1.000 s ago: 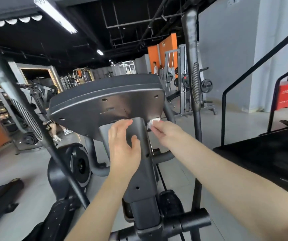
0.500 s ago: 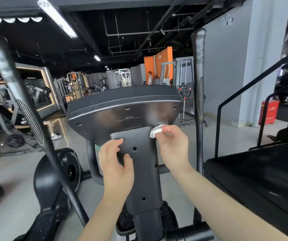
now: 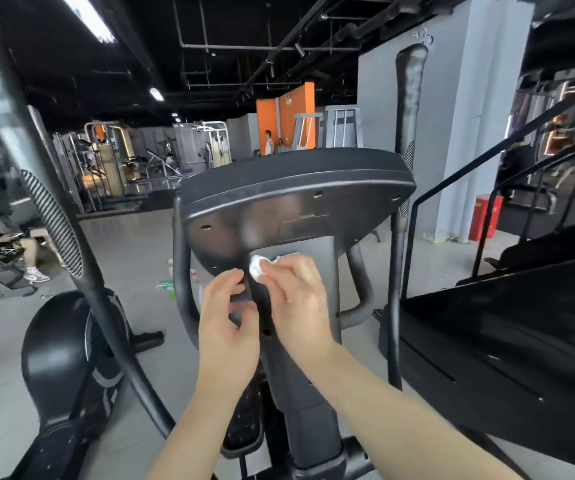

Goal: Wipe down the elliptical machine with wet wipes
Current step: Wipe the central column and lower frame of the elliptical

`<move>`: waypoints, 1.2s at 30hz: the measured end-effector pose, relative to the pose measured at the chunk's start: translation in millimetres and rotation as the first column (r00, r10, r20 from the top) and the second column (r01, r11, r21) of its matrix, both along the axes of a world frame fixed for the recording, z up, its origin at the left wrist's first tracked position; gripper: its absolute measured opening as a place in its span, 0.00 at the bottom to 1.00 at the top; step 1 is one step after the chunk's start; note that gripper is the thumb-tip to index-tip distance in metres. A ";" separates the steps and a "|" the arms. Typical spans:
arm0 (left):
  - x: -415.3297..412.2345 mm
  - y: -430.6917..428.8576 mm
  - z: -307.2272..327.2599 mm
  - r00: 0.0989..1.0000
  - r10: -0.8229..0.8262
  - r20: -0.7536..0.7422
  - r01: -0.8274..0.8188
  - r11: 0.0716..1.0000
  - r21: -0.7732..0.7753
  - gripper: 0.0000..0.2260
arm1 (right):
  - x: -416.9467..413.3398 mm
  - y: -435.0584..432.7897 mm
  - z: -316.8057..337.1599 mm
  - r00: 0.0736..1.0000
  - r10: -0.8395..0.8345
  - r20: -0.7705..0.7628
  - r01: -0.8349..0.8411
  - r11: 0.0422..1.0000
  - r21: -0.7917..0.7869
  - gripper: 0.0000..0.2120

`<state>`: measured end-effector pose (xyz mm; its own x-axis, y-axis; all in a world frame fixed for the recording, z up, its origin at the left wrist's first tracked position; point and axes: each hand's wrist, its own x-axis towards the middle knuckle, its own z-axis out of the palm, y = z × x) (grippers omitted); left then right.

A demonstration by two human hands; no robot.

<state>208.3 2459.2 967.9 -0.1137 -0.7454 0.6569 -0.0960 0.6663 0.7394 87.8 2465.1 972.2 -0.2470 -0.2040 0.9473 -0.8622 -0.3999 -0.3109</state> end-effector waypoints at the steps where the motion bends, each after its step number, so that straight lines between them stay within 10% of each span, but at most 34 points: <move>1: 1.9 -1.0 1.5 1.000 -0.022 0.001 0.022 1.000 0.020 0.22 | 0.8 1.3 3.3 0.999 -0.016 -0.028 0.017 1.000 0.011 0.09; 9: 5.2 -8.2 -7.1 0.978 -0.194 0.071 0.188 0.978 0.086 0.25 | -30.9 33.6 31.0 0.861 -0.095 0.500 0.012 0.986 0.167 0.06; 17: 18.2 -14.6 -3.0 0.972 -0.231 -0.038 0.234 0.966 0.114 0.25 | 40.5 13.0 21.1 0.987 -0.044 0.157 0.003 0.969 0.248 0.11; 24: 19.5 -8.5 -6.8 0.946 -0.315 -0.076 0.323 0.928 0.185 0.20 | -16.0 40.8 39.9 0.818 -0.130 0.561 0.001 0.974 0.224 0.07; 32: 23.6 -7.0 -12.9 0.955 -0.283 -0.090 0.295 0.937 0.187 0.22 | 35.8 23.9 -11.6 0.989 -0.080 0.122 0.031 0.933 0.357 0.07; 36: 25.3 -5.0 -20.9 0.953 -0.292 -0.080 0.303 0.924 0.235 0.20 | -4.2 39.9 8.5 0.928 -0.128 0.350 0.000 0.940 0.342 0.06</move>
<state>233.6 2454.2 947.1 -0.3308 -0.8180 0.4706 0.1142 0.4603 0.8804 83.6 2505.0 980.7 -0.5823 -0.4605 0.6700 -0.6843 -0.1672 -0.7097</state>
